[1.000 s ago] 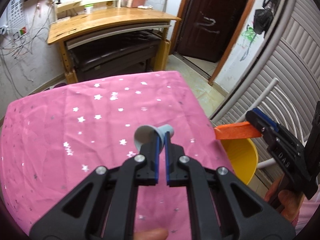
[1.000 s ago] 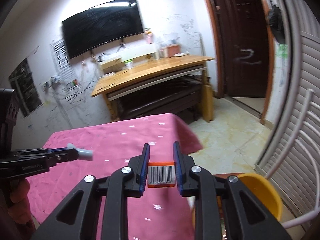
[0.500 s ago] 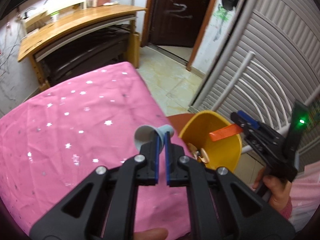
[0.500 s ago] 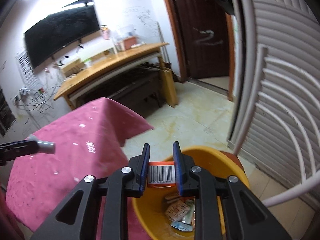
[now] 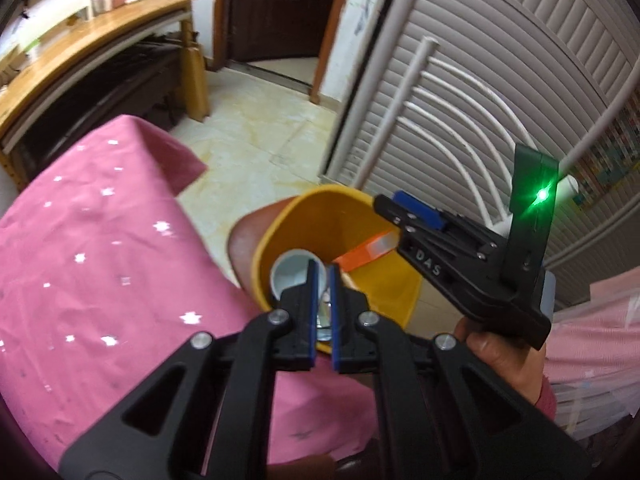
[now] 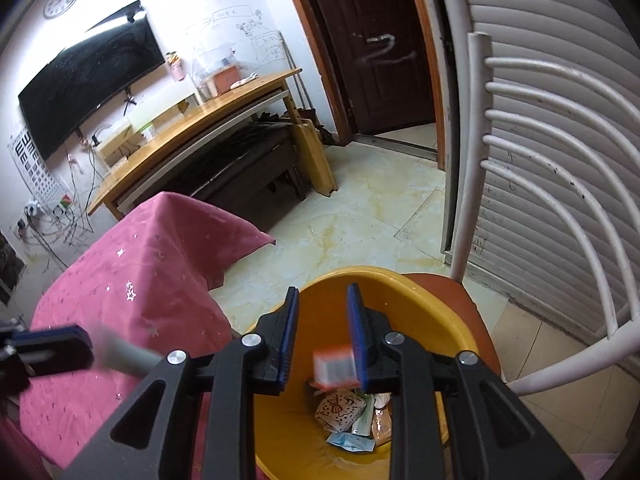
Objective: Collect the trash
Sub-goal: 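Open both tools over the yellow bin to drop funnel and box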
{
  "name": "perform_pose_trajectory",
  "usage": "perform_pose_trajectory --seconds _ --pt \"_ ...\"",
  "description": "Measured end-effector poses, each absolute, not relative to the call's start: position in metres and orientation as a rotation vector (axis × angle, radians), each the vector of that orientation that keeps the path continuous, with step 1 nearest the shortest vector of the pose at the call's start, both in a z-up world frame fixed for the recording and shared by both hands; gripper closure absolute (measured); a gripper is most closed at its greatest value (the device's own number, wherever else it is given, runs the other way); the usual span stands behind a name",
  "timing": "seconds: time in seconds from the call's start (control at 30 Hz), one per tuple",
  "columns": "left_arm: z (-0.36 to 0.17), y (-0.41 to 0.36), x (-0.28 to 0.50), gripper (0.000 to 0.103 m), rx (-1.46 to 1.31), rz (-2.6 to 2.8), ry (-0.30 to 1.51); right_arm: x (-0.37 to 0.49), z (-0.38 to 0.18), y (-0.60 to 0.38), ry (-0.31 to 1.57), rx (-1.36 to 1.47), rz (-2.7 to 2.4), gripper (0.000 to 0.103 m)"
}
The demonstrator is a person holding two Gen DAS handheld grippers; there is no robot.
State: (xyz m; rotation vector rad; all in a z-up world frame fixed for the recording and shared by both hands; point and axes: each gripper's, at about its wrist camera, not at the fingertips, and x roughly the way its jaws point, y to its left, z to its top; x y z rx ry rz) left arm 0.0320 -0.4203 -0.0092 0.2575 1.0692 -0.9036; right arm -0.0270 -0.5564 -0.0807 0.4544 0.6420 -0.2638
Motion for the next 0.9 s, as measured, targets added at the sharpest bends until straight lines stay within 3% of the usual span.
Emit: perform_pose_trajectory --seconds 0.23,0.43,0.5,0.57,0.6,0.9 --pt "-0.021 -0.434 0.025 0.080 0.287 -0.906 1.084 -0.034 -0.080 -0.571 0.610 0.493 -0.278 0.054" --pt "-0.016 -0.421 0.026 0.068 0.277 -0.905 1.053 -0.032 -0.077 -0.564 0.595 0.489 -0.266 0.040" --pt "-0.014 -0.412 0.027 0.056 0.265 -0.902 1.030 -0.028 -0.075 -0.557 0.598 0.458 -0.271 0.034" --pt "-0.010 -0.400 0.029 0.029 0.257 -0.888 0.995 -0.026 -0.073 -0.550 0.590 0.441 -0.266 0.029" --pt "-0.007 -0.391 0.032 0.023 0.251 -0.869 0.970 -0.026 -0.072 -0.547 0.584 0.433 -0.263 0.026" --pt "0.013 -0.318 0.057 0.011 0.190 -0.718 0.857 -0.031 -0.045 -0.513 0.485 0.364 -0.230 0.009"
